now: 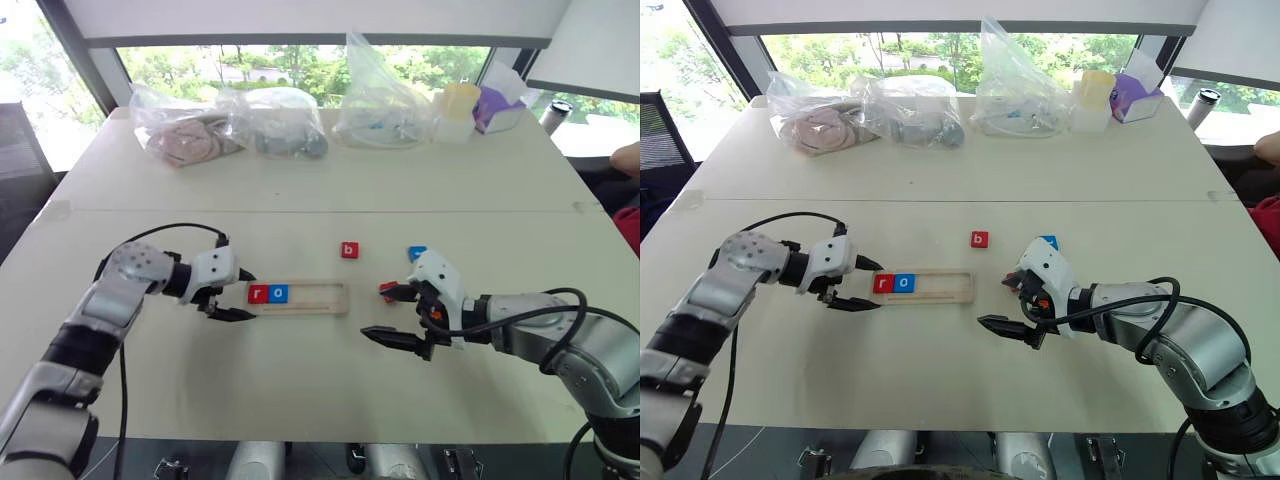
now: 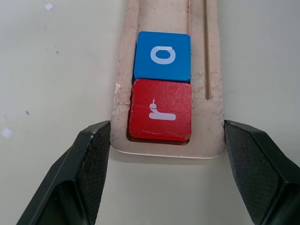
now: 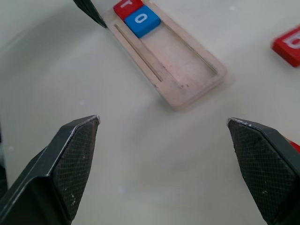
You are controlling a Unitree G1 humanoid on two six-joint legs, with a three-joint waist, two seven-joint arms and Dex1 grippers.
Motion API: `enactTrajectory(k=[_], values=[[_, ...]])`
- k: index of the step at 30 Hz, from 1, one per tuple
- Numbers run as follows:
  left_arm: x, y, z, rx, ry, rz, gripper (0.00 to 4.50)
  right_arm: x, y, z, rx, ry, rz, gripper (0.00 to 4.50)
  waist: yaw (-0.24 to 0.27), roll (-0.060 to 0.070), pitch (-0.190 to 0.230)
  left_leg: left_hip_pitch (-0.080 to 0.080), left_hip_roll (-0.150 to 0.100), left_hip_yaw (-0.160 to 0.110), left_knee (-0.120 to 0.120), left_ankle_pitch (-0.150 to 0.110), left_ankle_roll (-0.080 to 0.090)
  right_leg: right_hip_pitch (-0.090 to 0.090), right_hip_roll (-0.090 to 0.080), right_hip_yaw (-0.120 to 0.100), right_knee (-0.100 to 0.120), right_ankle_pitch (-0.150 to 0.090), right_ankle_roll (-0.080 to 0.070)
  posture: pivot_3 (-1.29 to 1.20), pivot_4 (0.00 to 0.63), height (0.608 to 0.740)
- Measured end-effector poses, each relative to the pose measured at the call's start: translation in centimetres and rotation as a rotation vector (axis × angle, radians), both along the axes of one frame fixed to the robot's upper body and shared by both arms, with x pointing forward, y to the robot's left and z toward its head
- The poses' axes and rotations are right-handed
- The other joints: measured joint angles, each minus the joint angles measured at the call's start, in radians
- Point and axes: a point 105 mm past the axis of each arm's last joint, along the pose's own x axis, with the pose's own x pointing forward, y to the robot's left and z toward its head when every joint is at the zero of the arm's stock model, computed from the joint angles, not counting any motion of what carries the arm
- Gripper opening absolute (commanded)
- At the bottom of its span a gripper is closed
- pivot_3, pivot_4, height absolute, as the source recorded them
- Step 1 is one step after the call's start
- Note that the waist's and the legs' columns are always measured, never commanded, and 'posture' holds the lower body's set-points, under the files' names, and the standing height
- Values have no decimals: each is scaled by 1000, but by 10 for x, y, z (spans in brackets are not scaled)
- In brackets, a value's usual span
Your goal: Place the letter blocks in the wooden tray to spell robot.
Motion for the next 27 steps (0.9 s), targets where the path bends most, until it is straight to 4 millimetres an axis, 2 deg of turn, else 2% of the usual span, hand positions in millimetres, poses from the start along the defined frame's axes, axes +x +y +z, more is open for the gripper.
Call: enactTrajectory(k=[2, 4, 5, 12, 16, 20, 22, 24, 27], values=[[3, -1, 0, 3, 5, -15, 3136, 1, -3, -1, -1, -1, -23, 4500, -2, 0, 0, 0, 0, 0, 0, 0, 0, 0, 0, 0, 0, 0, 0, 0, 150, 740], [4, -1, -1, -2, 16, -15, 4194, 2, -4, -1, 4, -7, -42, 4500, -2, 0, 0, 1, 0, 0, 1, 0, 0, 0, 0, 0, 1, 0, 1, 0, 150, 740], [4, -1, -2, -1, 21, -13, 4470, 3, -4, -1, 7, -10, -50, 4500, -3, 0, 0, 1, 0, 0, 1, 0, 0, 0, 0, 0, 1, -1, 1, 0, 150, 740], [1, 0, -3, -7, 30, -13, 4470, 12, -2, 2, 18, -51, -106, 4500, -7, 0, 0, 0, 0, 0, 0, 0, 0, 0, 0, 0, 1, 0, 1, 0, 150, 740], [0, 1, -2, -11, 23, 9, 4470, 34, 1, 5, 16, -76, -201, 4500, -18, 0, 0, 1, 0, -1, 1, 0, 0, 0, 0, 1, 1, 0, 1, 0, 150, 740], [-4, 3, 4, -21, 25, 23, 4470, 69, 25, 7, 105, -31, -350, 4500, -27, -1, 0, 1, 1, 0, 1, 0, 0, -2, 1, 2, 4, 1, 0, 0, 150, 740], [-4, 3, 10, -25, 4, 20, 4470, 74, 36, 7, 120, -13, -359, 4500, -23, -1, 0, 0, 1, -1, 0, 0, 0, -3, 1, 1, 7, 1, 1, 0, 150, 740], [-6, 14, 10, 4, -1, 47, 4470, 80, 48, 2, 130, 27, -372, 4500, -24, -1, 0, 0, 1, -2, -1, 0, 0, -4, 1, 1, 7, 1, 1, 0, 150, 740], [-8, 26, 11, 29, -21, 89, 4470, 86, 64, -15, 108, 104, -398, 4500, -26, -1, 0, 0, 1, -2, -1, 0, 0, -5, 1, 1, 8, 1, 1, 0, 150, 740]])
